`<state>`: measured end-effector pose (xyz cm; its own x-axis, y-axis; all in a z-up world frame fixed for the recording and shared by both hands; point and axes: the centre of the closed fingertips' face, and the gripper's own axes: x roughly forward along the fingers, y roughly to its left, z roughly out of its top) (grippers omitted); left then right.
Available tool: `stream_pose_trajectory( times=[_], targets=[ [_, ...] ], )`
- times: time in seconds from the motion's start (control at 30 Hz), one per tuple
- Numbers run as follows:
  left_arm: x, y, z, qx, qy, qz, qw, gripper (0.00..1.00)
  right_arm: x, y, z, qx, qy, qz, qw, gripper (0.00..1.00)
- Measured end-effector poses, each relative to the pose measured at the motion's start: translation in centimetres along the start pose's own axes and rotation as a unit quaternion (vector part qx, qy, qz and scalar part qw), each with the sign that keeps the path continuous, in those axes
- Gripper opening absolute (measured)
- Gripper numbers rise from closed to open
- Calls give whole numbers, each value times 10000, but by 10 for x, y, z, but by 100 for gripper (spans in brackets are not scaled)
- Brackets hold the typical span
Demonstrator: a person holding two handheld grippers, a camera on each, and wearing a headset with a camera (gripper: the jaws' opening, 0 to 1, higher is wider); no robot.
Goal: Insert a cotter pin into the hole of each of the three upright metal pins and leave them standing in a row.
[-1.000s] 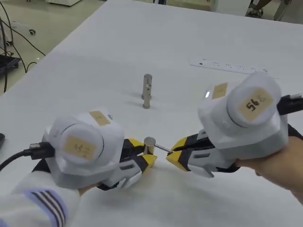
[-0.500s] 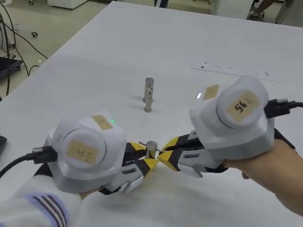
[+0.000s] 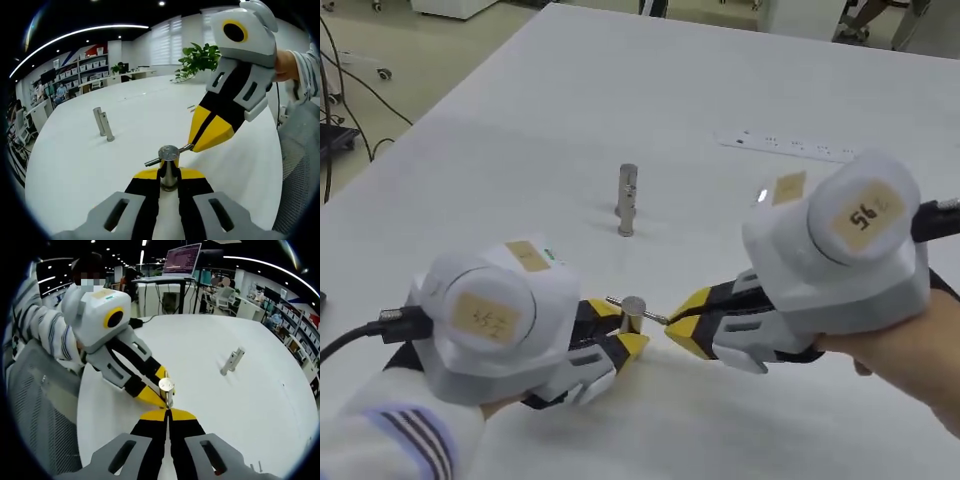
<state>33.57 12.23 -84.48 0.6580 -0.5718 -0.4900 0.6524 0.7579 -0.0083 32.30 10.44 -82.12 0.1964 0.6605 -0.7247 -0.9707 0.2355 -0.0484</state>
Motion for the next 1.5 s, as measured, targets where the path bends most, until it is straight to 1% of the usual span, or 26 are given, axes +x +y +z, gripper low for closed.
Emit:
stream_pose_trajectory(
  times=[0.23, 0.4, 0.5, 0.57, 0.63, 0.7, 0.8, 0.87, 1.0, 1.1, 1.17, 1.27, 1.33, 1.43, 1.5],
  targets=[
    [0, 0, 0, -9, -10, 3, 10000, 11, 2, 1, 4, 58, -68, 7, 10000, 3],
    [0, 0, 0, -14, -14, 19, 10000, 11, 5, 1, 10, 104, -147, 14, 9998, 3],
    [0, 0, 0, -36, -17, 39, 10000, 11, 6, 0, 9, 50, -99, -5, 9999, 3],
    [1, 1, 0, -58, -24, 48, 10000, 11, 6, 1, 9, 65, -106, 4, 9999, 3],
    [1, 1, 0, -152, -53, 61, 9999, 11, 5, 2, 8, 61, -124, 9, 9999, 4],
    [1, 1, 0, -137, -63, 67, 9999, 11, 5, 2, 8, 50, -146, -14, 9999, 5],
    [1, 1, 0, -161, -65, 76, 9998, 11, 3, 2, 6, 45, -144, -69, 9999, 11],
    [1, 1, 0, -146, -60, 82, 9998, 11, 1, 3, 5, 37, -165, -88, 9998, 12],
    [1, 1, 0, -155, -64, 101, 9998, 11, -3, 3, 6, 143, -273, -113, 9995, 17],
    [1, 1, 0, -178, -58, 114, 9998, 11, -6, 6, 5, 218, -325, -94, 9992, 18],
    [1, 1, 0, -180, -52, 126, 9997, 11, -8, 8, 5, 276, -369, -86, 9989, 20],
    [1, 1, 0, -186, -49, 135, 9997, 11, -10, 10, 6, 354, -493, -79, 9981, 28],
    [1, 0, 0, -237, -48, 142, 9996, 11, -10, 13, 6, 410, -550, -25, 9976, 37],
    [1, 0, 0, -306, -39, 136, 9994, 11, -10, 18, 2, 418, -484, 53, 9979, 42],
    [1, 0, 0, -317, -34, 137, 9994, 11, -10, 21, -1, 466, -479, 85, 9977, 49]
  ],
)
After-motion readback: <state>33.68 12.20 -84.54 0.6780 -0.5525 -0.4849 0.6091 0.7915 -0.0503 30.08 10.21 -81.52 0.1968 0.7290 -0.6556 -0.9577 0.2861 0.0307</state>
